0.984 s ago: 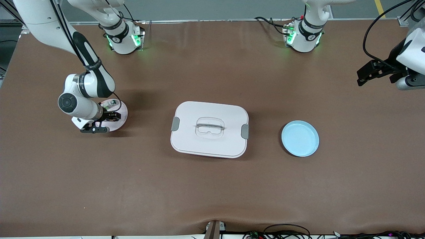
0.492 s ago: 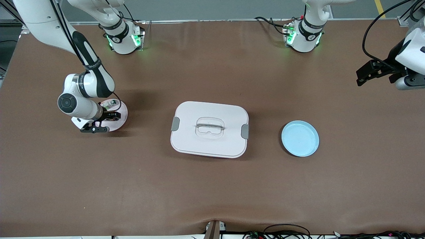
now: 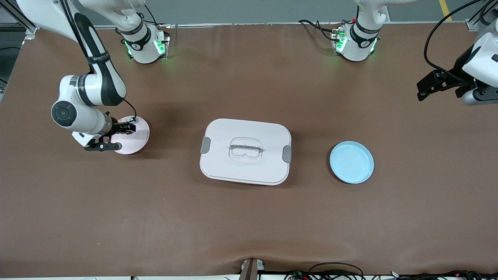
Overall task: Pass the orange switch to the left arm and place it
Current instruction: 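Lift the switch over the box while the left gripper reaches toward it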
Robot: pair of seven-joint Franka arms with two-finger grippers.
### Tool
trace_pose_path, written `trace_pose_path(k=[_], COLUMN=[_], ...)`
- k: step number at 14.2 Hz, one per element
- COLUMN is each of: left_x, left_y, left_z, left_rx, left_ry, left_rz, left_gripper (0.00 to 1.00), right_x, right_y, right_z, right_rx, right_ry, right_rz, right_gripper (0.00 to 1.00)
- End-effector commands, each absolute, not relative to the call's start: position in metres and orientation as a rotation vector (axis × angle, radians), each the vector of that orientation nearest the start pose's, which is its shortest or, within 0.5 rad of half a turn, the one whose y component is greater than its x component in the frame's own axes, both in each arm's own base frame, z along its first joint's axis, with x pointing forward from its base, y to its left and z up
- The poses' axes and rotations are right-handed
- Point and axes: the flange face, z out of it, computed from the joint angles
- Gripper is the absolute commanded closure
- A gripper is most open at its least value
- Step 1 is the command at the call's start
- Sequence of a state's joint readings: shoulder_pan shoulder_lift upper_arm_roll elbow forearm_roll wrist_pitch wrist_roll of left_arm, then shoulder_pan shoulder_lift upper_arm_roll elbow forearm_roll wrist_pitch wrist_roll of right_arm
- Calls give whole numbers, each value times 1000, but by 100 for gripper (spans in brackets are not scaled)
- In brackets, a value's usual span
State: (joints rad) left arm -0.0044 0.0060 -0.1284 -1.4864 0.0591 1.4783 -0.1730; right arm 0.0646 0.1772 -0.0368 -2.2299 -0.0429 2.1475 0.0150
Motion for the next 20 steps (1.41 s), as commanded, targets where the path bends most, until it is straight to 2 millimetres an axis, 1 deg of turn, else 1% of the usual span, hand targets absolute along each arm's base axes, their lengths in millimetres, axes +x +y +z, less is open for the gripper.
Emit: trace_pose_path(k=[1, 3, 4, 6, 8, 9, 11, 12, 13, 14, 15, 16, 18, 20], left_x=[547, 547, 547, 547, 547, 547, 547, 551, 558, 570, 571, 572, 578, 583], left_y=[-68, -68, -68, -68, -67, -67, -67, -66, -63, -57, -50, -50, -50, -43], left_z=[657, 657, 657, 657, 657, 657, 657, 650, 638, 616, 615, 614, 597, 587], left_rx=[-3066, -3066, -3066, -3066, -3066, -3066, -3067, -3066, -3062, -3059, -3065, -3062, -3054, -3070], left_ry=[-53, -53, -53, -53, -56, -56, -56, -57, -63, -75, -93, -98, -113, -77], left_rz=[-11, -11, -11, -11, -11, -11, -11, 8, 40, 101, 104, 109, 161, 198], left_gripper=[0, 0, 0, 0, 0, 0, 0, 0, 0, 0, 0, 0, 0, 0], right_x=[526, 538, 542, 545, 547, 547, 546, 544, 543, 543, 542, 540, 539, 539], right_y=[25, 35, 37, 43, 49, 53, 62, 68, 71, 76, 81, 90, 102, 118], right_z=[327, 362, 376, 394, 405, 409, 411, 412, 413, 414, 415, 417, 420, 424], right_rx=[-3153, -3096, -3061, -3008, -2948, -2923, -2859, -2815, -2781, -2742, -2695, -2650, -2557, -2474], right_ry=[-20, 16, 37, 58, 95, 136, 185, 213, 261, 307, 346, 376, 455, 536], right_rz=[479, 535, 551, 573, 587, 592, 603, 621, 638, 657, 674, 695, 730, 766], right_gripper=[66, 66, 66, 66, 66, 66, 66, 66, 66, 66, 66, 66, 66, 66])
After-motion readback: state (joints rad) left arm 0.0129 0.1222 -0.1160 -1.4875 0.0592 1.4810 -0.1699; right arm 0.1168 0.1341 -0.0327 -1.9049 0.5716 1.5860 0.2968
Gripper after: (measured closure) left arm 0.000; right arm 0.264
